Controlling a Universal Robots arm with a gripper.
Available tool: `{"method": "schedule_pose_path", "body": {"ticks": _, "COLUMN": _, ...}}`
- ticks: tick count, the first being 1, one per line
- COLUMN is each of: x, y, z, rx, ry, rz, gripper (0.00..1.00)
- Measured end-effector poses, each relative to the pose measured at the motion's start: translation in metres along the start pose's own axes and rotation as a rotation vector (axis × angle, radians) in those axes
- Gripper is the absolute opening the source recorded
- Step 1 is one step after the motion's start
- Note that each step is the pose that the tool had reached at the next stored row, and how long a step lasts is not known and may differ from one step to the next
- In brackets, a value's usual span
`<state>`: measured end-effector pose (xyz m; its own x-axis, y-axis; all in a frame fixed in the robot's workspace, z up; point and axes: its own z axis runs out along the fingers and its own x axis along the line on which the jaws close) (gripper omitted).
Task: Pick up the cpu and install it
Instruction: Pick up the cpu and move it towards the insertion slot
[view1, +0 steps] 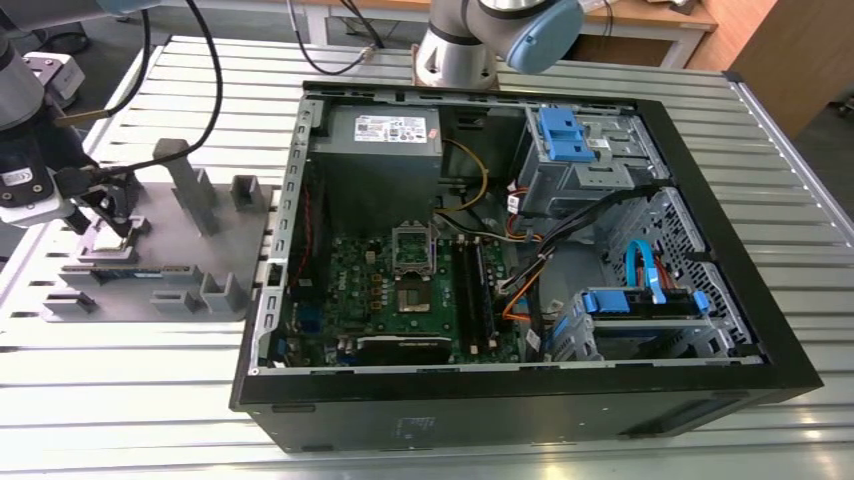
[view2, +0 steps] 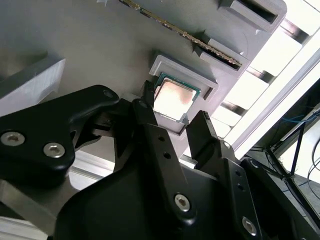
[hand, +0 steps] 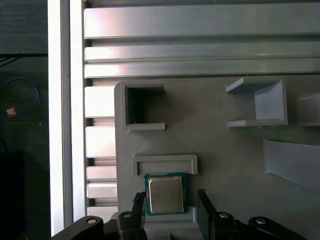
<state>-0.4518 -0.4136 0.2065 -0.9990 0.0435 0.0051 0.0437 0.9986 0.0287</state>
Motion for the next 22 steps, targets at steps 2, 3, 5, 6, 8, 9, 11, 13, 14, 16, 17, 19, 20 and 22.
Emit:
{"method": "schedule_pose_path", "body": {"ticks": 2, "x": -0.0001, "y": 0.0, "z": 0.0016, "rx": -0.0013, "ry": -0.0006, "rz": 0.0, "gripper": 0.53}}
{"method": "schedule_pose_path", "body": {"ticks": 3, "x": 0.0, "y": 0.0, "z": 0.0027, "rx": -0.0019, "ry": -0.0009, "rz": -0.001, "gripper": 0.53}}
{"method": "schedule_pose_path", "body": {"ticks": 5, "x": 0.0, "y": -0.0001, "z": 0.005, "rx": -0.003, "ry": -0.0018, "rz": -0.006, "gripper": 0.53}}
{"method": "schedule_pose_path", "body": {"ticks": 6, "x": -0.0001, "y": -0.0002, "z": 0.0059, "rx": -0.0033, "ry": -0.0021, "rz": -0.008, "gripper": 0.53}}
{"method": "schedule_pose_path", "body": {"ticks": 8, "x": 0.0, "y": -0.0002, "z": 0.008, "rx": -0.0037, "ry": -0.0026, "rz": -0.014, "gripper": 0.53}}
{"method": "schedule_pose_path", "body": {"ticks": 9, "x": 0.0, "y": -0.0002, "z": 0.0091, "rx": -0.004, "ry": -0.003, "rz": -0.016, "gripper": 0.53}}
{"method": "schedule_pose_path", "body": {"ticks": 11, "x": 0.0, "y": -0.0003, "z": 0.0106, "rx": -0.0041, "ry": -0.0031, "rz": -0.022, "gripper": 0.53}}
{"method": "schedule_pose_path", "body": {"ticks": 13, "x": -0.0001, "y": -0.0003, "z": 0.0119, "rx": -0.0041, "ry": -0.003, "rz": -0.027, "gripper": 0.53}}
{"method": "schedule_pose_path", "body": {"ticks": 14, "x": -0.0001, "y": -0.0003, "z": 0.0126, "rx": -0.0042, "ry": -0.003, "rz": -0.03, "gripper": 0.53}}
{"method": "schedule_pose_path", "body": {"ticks": 16, "x": 0.0, "y": -0.0004, "z": 0.0134, "rx": -0.004, "ry": -0.0026, "rz": -0.035, "gripper": 0.53}}
{"method": "schedule_pose_path", "body": {"ticks": 17, "x": 0.0, "y": -0.0004, "z": 0.0134, "rx": -0.004, "ry": -0.0026, "rz": -0.035, "gripper": 0.53}}
{"method": "schedule_pose_path", "body": {"ticks": 19, "x": -0.0001, "y": -0.0004, "z": 0.0135, "rx": -0.0041, "ry": -0.0028, "rz": -0.035, "gripper": 0.53}}
{"method": "schedule_pose_path", "body": {"ticks": 20, "x": -0.0001, "y": -0.0004, "z": 0.014, "rx": -0.0042, "ry": -0.0036, "rz": -0.035, "gripper": 0.53}}
{"method": "schedule_pose_path", "body": {"ticks": 22, "x": -0.0002, "y": -0.0005, "z": 0.0151, "rx": -0.0043, "ry": -0.007, "rz": -0.036, "gripper": 0.53}}
